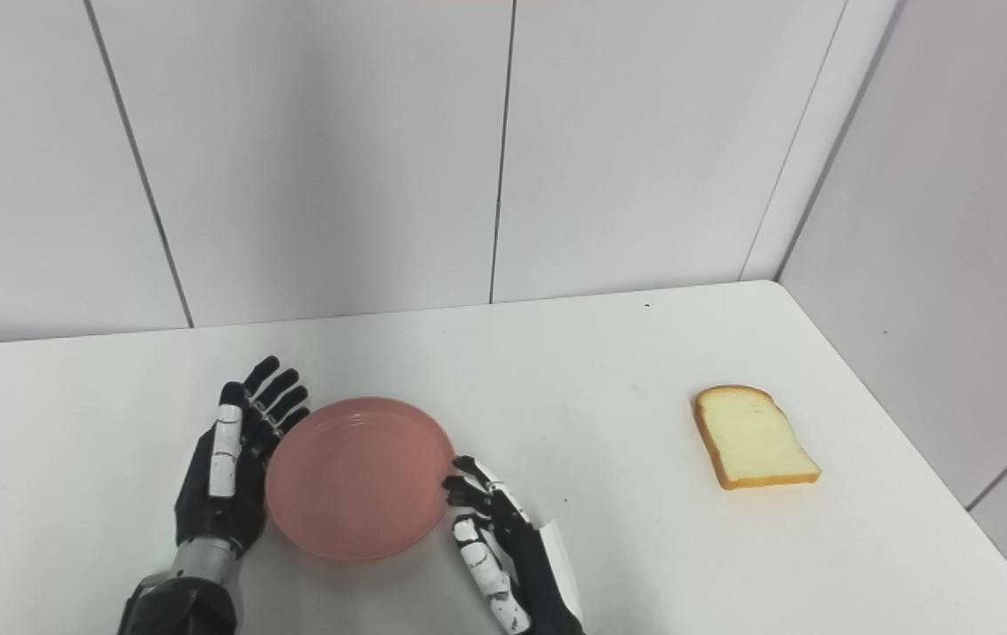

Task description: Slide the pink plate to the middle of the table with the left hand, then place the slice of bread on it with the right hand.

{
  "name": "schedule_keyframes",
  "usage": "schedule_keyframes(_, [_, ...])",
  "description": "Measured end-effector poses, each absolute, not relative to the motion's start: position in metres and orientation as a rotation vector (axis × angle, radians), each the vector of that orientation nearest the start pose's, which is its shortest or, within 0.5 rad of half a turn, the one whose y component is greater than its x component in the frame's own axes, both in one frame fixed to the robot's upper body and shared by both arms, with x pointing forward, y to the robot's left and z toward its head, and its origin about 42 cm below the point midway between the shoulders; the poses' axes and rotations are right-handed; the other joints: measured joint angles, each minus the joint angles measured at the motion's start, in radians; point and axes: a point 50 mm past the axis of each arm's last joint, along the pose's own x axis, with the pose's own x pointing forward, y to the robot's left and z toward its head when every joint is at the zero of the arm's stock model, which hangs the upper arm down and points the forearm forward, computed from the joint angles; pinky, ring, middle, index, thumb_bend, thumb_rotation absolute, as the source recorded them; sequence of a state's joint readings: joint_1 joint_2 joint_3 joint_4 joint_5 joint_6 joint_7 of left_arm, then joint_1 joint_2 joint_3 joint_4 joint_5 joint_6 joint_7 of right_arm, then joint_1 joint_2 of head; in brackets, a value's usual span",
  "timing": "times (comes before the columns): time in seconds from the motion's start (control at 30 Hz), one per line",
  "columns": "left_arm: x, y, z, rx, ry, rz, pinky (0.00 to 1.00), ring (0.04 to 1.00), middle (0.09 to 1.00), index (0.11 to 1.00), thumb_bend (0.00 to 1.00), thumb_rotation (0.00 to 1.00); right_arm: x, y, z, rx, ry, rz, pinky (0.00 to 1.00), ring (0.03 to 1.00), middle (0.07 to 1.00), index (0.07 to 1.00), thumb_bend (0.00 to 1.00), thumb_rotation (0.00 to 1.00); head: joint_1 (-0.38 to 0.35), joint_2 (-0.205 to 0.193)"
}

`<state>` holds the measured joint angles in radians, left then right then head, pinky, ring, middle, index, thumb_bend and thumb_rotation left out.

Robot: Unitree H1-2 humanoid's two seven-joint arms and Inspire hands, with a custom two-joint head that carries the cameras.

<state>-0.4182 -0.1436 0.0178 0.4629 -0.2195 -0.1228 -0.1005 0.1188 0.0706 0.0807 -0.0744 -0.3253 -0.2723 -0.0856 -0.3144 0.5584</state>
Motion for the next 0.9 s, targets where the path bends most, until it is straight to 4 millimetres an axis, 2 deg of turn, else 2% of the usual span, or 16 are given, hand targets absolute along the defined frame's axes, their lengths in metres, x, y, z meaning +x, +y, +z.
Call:
schedule_keyframes(0.07, [0.403, 0.111, 0.120, -0.341, -0.056, -0.220, 0.84, 0.845, 0.835, 0.834, 0.77, 0.81, 0.243, -0.171, 0.108, -0.293, -0.263, -0.036, 0.78, 0.839, 0.870, 0.864, 0.67, 0.98, -0.005, -0.002])
schedule_keyframes(0.1, [0.403, 0.112, 0.120, -0.341, -0.056, -0.220, 0.85, 0.848, 0.834, 0.837, 0.77, 0.80, 0.243, -0.171, 0.108, -0.316, -0.269, -0.048, 0.82, 0.876, 0.893, 0.868, 0.69, 0.92, -0.008, -0.005])
schedule_keyframes(0.23, [0.403, 0.113, 0.120, -0.344, -0.052, -0.226, 0.86, 0.849, 0.830, 0.839, 0.76, 0.80, 0.243, -0.173, 0.111, -0.516, -0.320, -0.101, 0.89, 0.940, 0.951, 0.902, 0.73, 0.84, -0.006, -0.008])
schedule_keyframes(0.47, [0.404, 0.116, 0.118, -0.348, -0.049, -0.227, 0.86, 0.849, 0.832, 0.834, 0.75, 0.81, 0.247, -0.197, 0.124, -0.628, -0.272, -0.253, 0.98, 0.986, 0.998, 0.949, 0.75, 0.84, -0.009, -0.014])
schedule_keyframes(0.5, [0.405, 0.117, 0.118, -0.348, -0.049, -0.225, 0.86, 0.851, 0.834, 0.835, 0.75, 0.81, 0.249, -0.199, 0.128, -0.641, -0.277, -0.270, 0.99, 0.993, 0.999, 0.955, 0.75, 0.81, -0.009, -0.018])
schedule_keyframes(0.63, [0.407, 0.117, 0.118, -0.349, -0.048, -0.231, 0.86, 0.848, 0.836, 0.843, 0.75, 0.81, 0.260, -0.206, 0.144, -0.694, -0.272, -0.336, 1.00, 1.000, 1.000, 0.972, 0.77, 0.72, -0.006, -0.023])
schedule_keyframes(0.8, [0.409, 0.117, 0.118, -0.351, -0.047, -0.235, 0.85, 0.857, 0.840, 0.856, 0.76, 0.82, 0.286, -0.226, 0.161, -0.818, -0.186, -0.453, 1.00, 1.000, 1.000, 0.999, 0.86, 0.69, -0.009, -0.026])
schedule_keyframes(0.9, [0.409, 0.117, 0.118, -0.353, -0.049, -0.237, 0.86, 0.859, 0.841, 0.858, 0.76, 0.83, 0.303, -0.243, 0.175, -0.864, -0.133, -0.522, 1.00, 1.000, 1.000, 1.000, 0.87, 0.67, -0.009, -0.028])
